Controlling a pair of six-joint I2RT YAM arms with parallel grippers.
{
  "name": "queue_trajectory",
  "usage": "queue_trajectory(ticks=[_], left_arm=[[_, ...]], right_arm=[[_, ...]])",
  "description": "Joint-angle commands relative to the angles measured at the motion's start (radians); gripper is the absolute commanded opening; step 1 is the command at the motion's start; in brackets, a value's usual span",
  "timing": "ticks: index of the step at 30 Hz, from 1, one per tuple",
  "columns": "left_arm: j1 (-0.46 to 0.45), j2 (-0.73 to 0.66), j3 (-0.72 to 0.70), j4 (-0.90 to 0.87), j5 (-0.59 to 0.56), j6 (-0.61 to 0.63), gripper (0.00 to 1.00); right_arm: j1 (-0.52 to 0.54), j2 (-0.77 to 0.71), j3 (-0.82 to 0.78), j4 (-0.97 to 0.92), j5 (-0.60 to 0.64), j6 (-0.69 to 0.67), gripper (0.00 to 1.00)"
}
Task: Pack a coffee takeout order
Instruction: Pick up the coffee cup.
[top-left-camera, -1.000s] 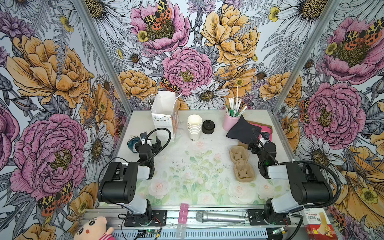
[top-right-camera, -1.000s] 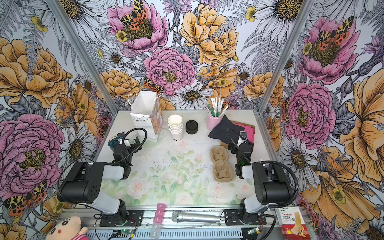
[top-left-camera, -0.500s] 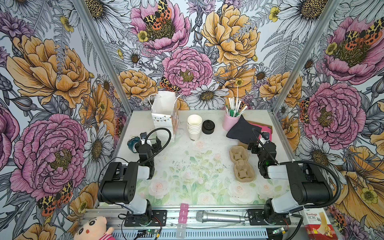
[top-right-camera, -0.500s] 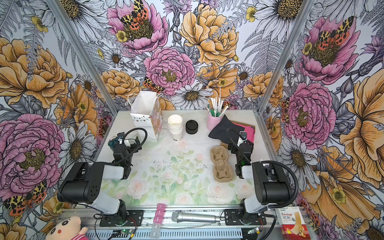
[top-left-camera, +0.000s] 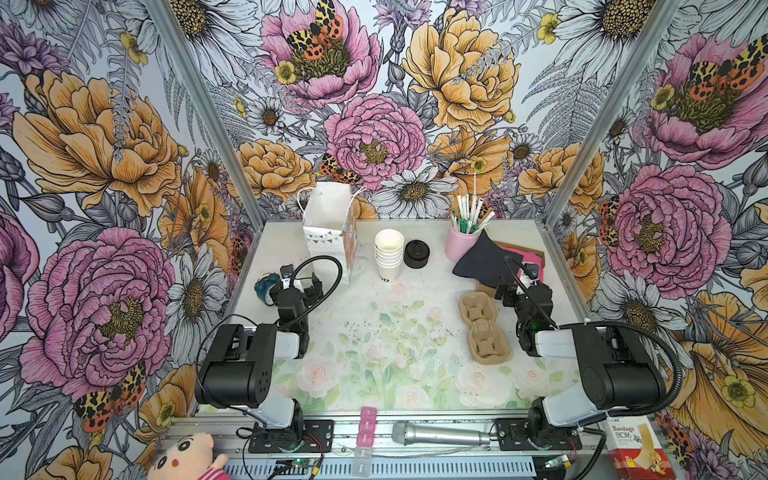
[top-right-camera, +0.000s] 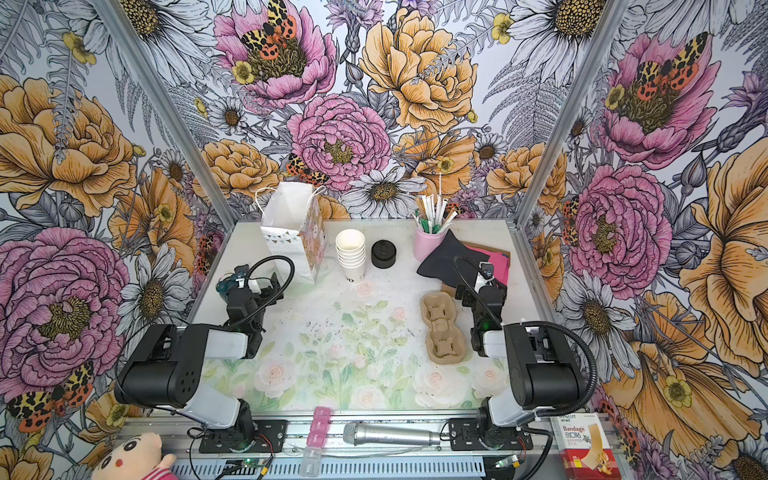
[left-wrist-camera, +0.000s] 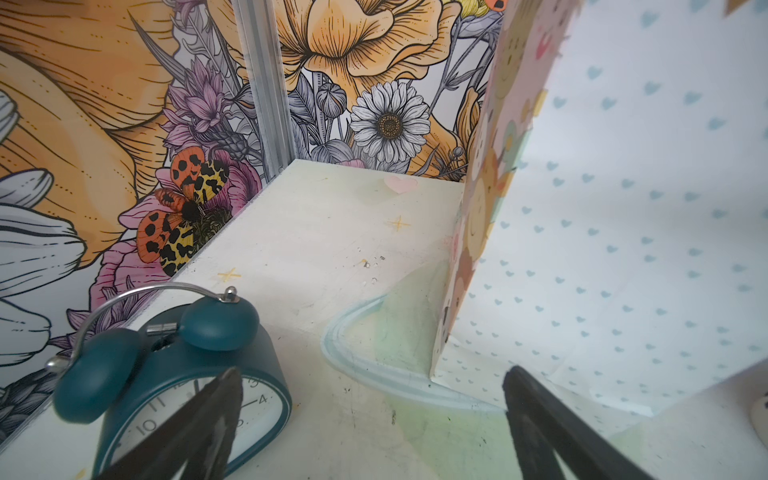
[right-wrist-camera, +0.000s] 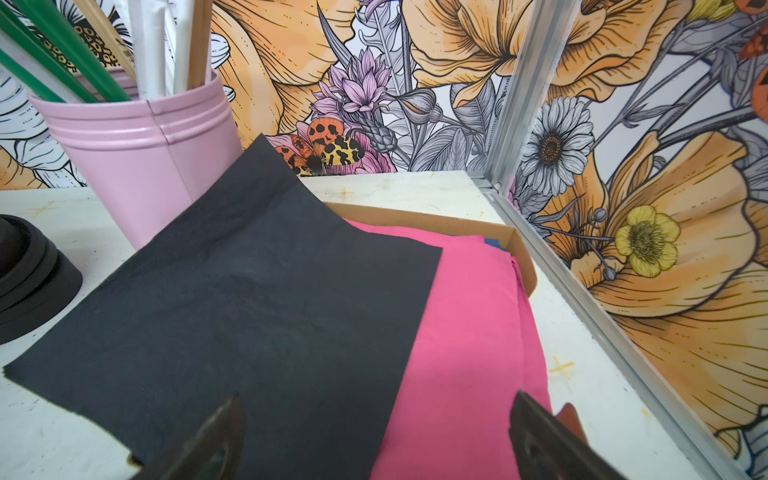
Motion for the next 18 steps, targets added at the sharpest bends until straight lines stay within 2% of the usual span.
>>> queue_trajectory(ticks=[1, 5, 7, 10, 13, 18], left_arm=[[0.0, -0.065, -0.007, -0.007, -0.035, 0.003, 0.99], [-0.04, -0.258, 0.025, -0.243, -0.163, -0.004, 0.99], [-0.068, -0.354, 0.054, -0.38, -0.216, -0.013, 0.99], [-0.1, -0.506, 0.09, -0.572, -0.26, -0.063, 0.99], [-0.103, -0.663, 0.124, -0.759, -0.204, -0.161, 0.99], [-0.103, -0.866, 0.174, -0.931, 0.025, -0.256, 0.99]], right_arm=[[0.007, -0.044, 0.014, -0.019, 0.041, 0.004, 0.99], [0.021, -0.24, 0.045, -0.223, 0.111, 0.014, 0.99], [0.024, -0.347, 0.057, -0.296, 0.103, 0.035, 0.99], [0.042, -0.498, 0.142, -0.503, 0.082, 0.079, 1.0], [0.076, -0.587, 0.253, -0.682, 0.011, 0.102, 0.99], [0.211, -0.6, 0.484, -0.923, -0.041, 0.105, 0.96]])
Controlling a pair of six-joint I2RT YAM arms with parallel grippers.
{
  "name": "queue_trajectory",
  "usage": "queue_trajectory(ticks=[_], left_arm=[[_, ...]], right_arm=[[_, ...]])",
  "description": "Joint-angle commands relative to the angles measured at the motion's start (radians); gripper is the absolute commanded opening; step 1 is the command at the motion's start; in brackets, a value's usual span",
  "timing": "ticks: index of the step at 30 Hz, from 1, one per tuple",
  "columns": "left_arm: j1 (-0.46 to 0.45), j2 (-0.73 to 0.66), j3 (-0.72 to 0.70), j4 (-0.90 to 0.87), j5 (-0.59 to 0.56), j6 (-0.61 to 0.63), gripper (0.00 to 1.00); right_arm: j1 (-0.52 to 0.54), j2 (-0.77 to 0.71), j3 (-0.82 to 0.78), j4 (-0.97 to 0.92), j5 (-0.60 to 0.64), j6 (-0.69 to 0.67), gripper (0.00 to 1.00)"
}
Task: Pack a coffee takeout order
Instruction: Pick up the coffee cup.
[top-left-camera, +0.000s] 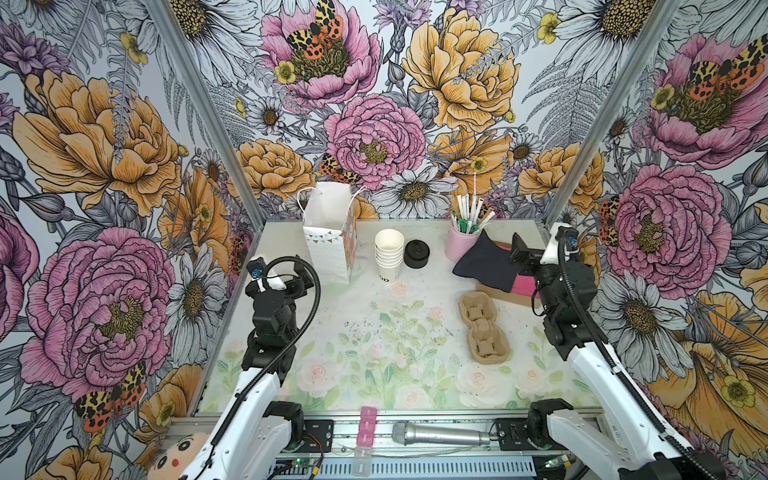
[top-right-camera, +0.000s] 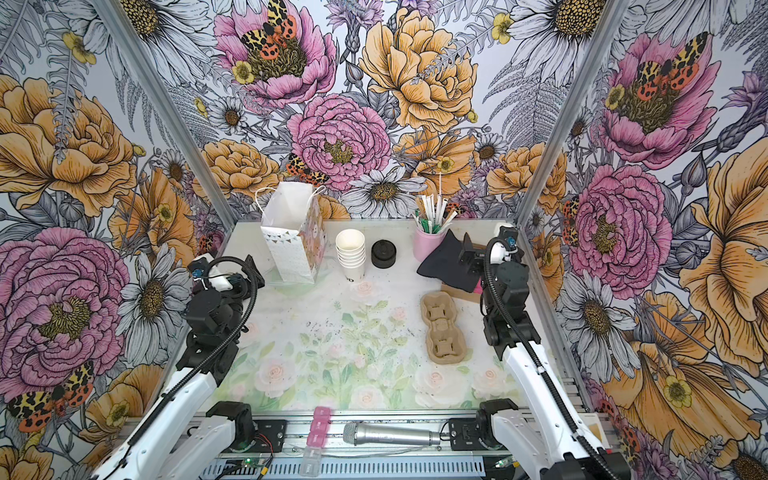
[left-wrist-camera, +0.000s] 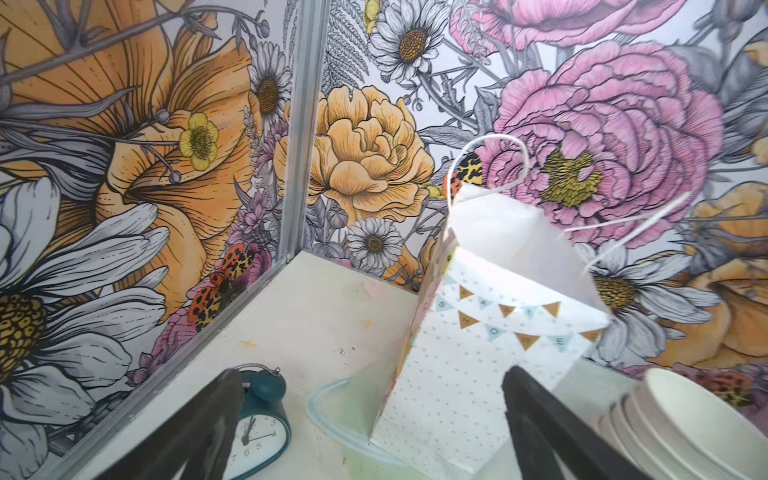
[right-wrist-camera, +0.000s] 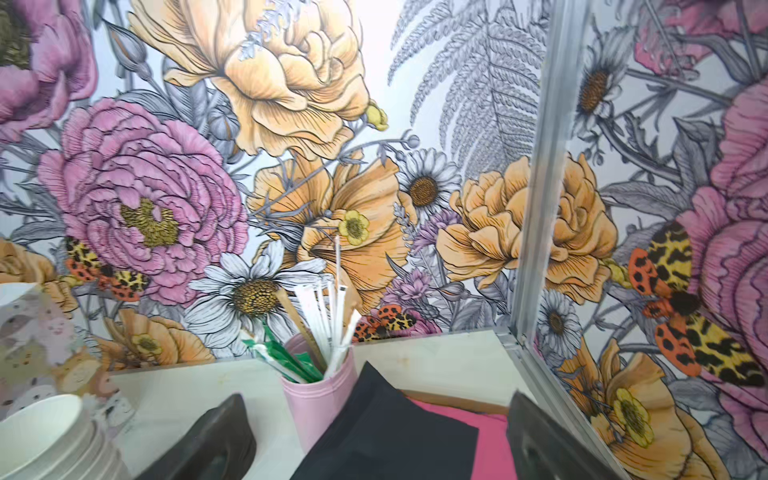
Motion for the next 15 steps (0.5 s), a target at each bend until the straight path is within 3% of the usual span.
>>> queue_trajectory(ticks=[1, 8, 11, 15], left_arm=[[-0.005, -0.083, 0.043, -0.196, 0.209, -0.084, 0.99], [-0.026, -0.093, 0.107, -0.217, 0.511, -0.103, 0.99], [-0.053, -0.03, 0.134, -0.218, 0.592, -0.104, 0.99], [-0.12, 0.051, 0.168, -0.217, 0.61, -0.101, 0.98]], right_arm=[[0.104, 0.018, 0.12, -0.237, -0.044, 0.014, 0.96], [0.389, 0.303, 0.399, -0.395, -0.003, -0.09, 0.94], [0.439, 0.443, 0.497, -0.422, -0.023, -0.087, 0.91], [0.457, 0.605, 0.625, -0.449, -0.056, -0.025, 0.87]])
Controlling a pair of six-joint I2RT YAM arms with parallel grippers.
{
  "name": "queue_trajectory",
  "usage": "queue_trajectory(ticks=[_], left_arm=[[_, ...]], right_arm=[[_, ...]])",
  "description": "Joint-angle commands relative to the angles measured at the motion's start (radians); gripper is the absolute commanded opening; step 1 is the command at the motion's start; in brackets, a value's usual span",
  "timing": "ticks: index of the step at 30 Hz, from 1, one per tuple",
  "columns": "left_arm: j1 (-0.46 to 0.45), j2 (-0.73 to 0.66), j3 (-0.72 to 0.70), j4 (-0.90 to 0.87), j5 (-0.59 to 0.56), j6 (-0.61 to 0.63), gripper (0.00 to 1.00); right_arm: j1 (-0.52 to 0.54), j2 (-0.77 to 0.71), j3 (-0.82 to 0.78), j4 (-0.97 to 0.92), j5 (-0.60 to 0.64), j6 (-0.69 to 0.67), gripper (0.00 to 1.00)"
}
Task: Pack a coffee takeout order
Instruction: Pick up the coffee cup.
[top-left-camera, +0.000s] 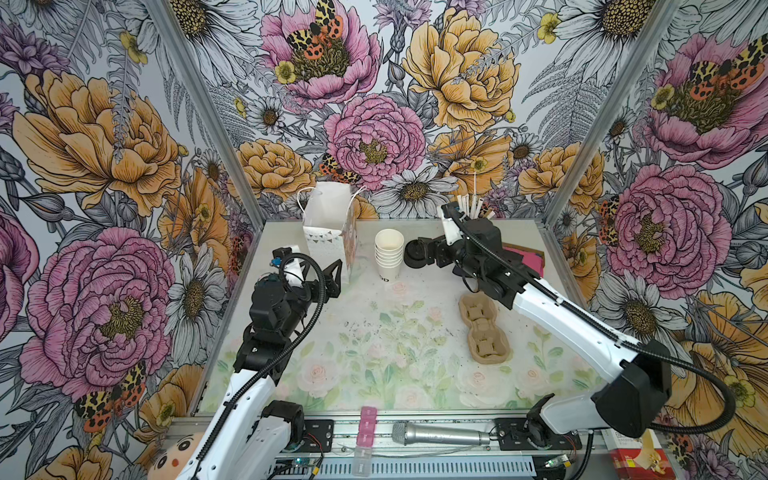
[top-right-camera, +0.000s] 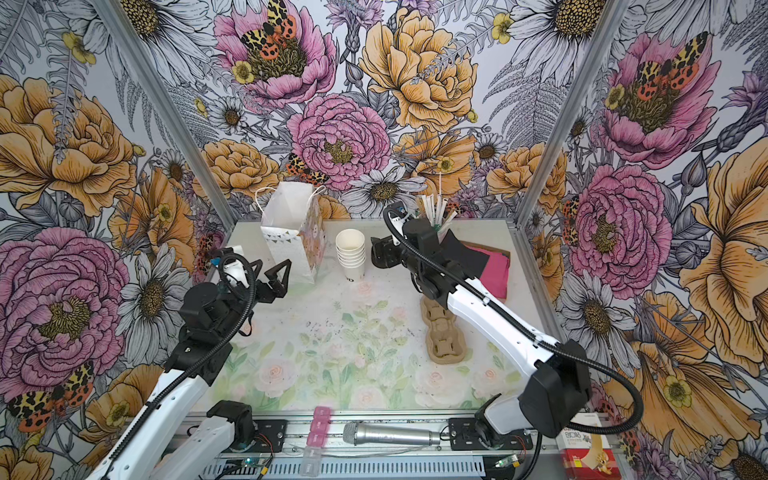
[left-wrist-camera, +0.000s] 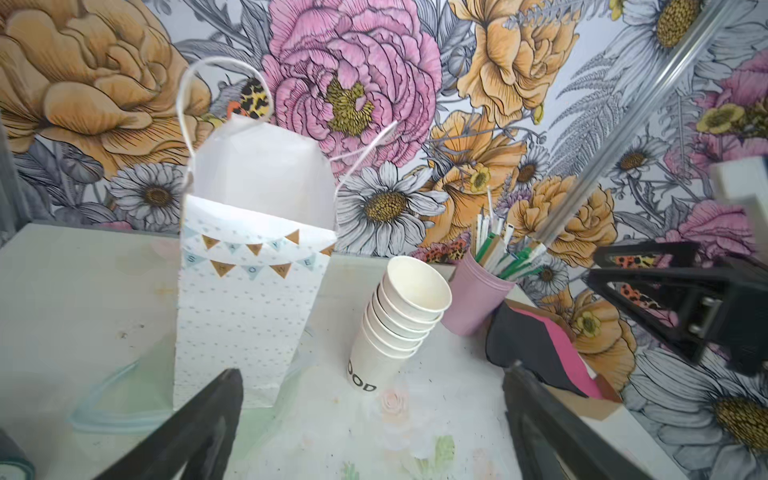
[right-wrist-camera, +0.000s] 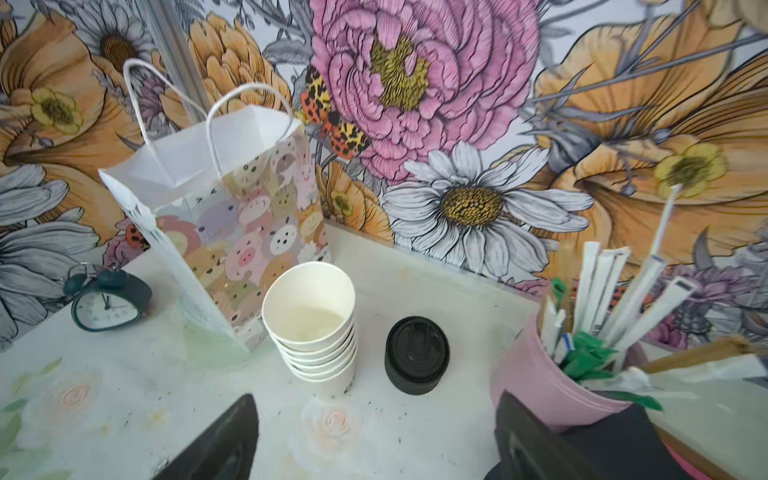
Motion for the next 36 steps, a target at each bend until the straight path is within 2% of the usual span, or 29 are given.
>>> queue_trajectory(ticks=[1, 5, 11, 14, 18, 26, 36], left_arm=[[-0.049, 0.053, 0.041, -0.028, 0.085, -0.009, 0.98], [-0.087, 0.124, 0.065, -0.026, 0.09, -0.011, 0.98], [-0.102, 0.176, 0.073, -0.014, 0.084, -0.021, 0.98], [-0.102, 0.199, 0.072, 0.003, 0.07, -0.034, 0.98], [-0.106, 0.246, 0.083, 0.031, 0.076, -0.053, 0.98], [-0.109, 0.298, 0.096, 0.044, 0.089, -0.058, 0.98], [-0.111, 0.308, 0.088, 0.052, 0.082, -0.066, 0.99]], right_arm=[[0.003, 0.099, 0.122, -0.078, -0.015, 0.051, 0.83], [0.003, 0.254, 0.265, -0.131, 0.018, 0.101, 0.71], [0.001, 0.441, 0.479, -0.289, -0.002, 0.2, 0.64], [-0.001, 0.508, 0.573, -0.372, -0.006, 0.258, 0.57], [-0.002, 0.567, 0.647, -0.42, -0.035, 0.304, 0.44], [-0.003, 0.644, 0.766, -0.498, -0.018, 0.327, 0.37], [-0.001, 0.695, 0.83, -0.527, -0.024, 0.357, 0.23]])
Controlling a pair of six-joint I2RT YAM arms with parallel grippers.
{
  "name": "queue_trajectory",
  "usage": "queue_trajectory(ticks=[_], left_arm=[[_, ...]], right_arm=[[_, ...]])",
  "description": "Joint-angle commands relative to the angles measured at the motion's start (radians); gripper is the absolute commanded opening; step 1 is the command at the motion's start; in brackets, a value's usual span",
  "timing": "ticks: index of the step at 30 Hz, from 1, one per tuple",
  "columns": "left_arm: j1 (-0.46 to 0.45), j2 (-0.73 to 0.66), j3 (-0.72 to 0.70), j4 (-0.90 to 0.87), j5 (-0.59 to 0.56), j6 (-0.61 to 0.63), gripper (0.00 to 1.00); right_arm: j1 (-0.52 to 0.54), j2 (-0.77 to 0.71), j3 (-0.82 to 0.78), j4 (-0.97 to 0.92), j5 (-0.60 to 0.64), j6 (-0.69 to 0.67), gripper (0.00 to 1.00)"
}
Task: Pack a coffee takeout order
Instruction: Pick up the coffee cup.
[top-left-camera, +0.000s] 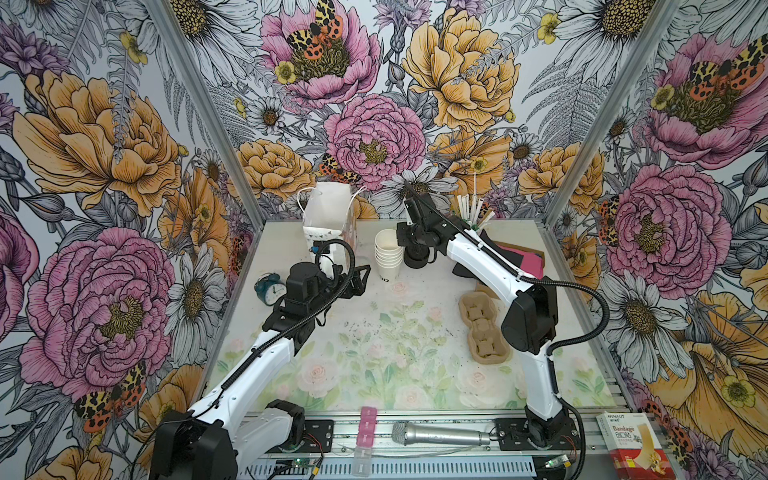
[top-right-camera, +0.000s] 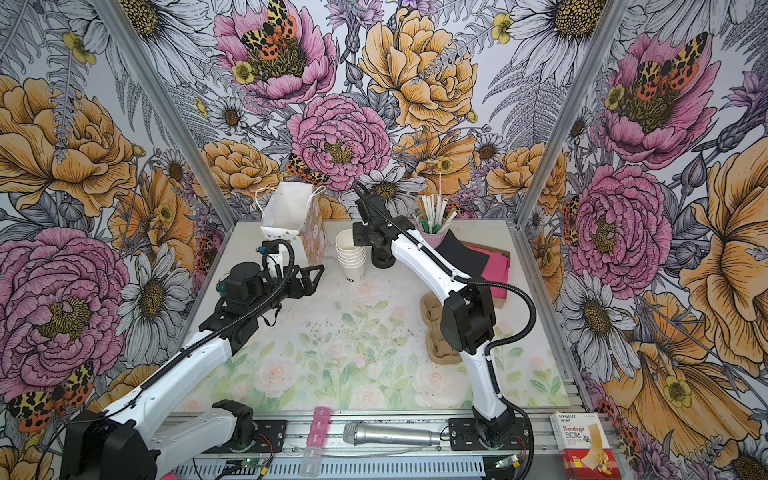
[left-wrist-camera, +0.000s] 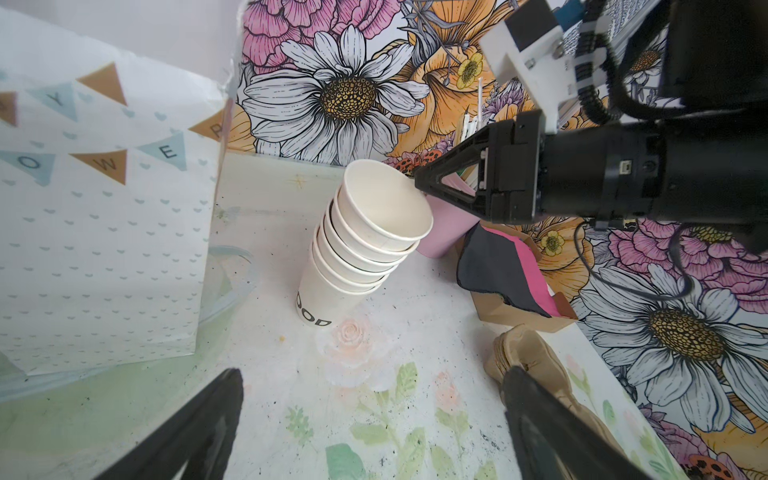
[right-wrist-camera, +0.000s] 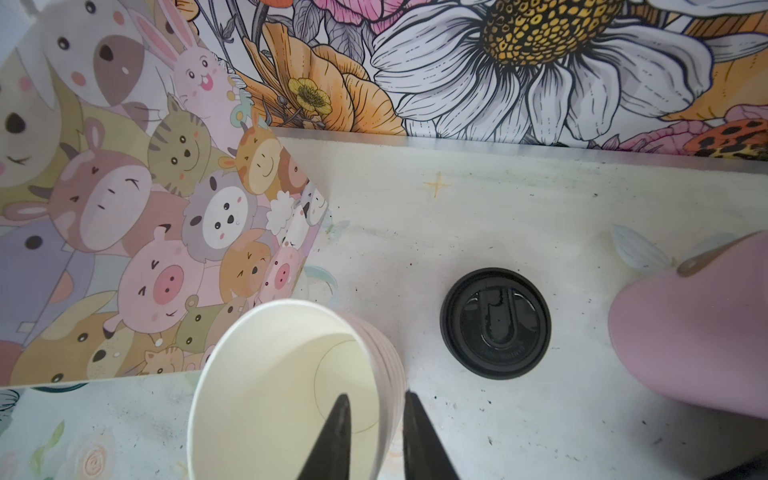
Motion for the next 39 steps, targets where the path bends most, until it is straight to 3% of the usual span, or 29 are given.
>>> queue_trajectory(ticks=[1, 20, 39], left_arm=[[-0.008, 0.005, 0.021, 0.03, 0.012, -0.013, 0.99], [-0.012, 0.01, 0.01, 0.037, 0.005, -0.013, 0.99], [-0.012, 0.012, 0.003, 0.049, 0.001, -0.017, 0.99]], right_arm=[[-0.002, 0.034, 0.04, -0.022, -0.005, 0.02, 0.23], [-0.002, 0.048, 0.064, -0.037, -0.006, 0.041, 0.0], [-0.003, 0.001, 0.087, -0.037, -0.019, 0.053, 0.0]])
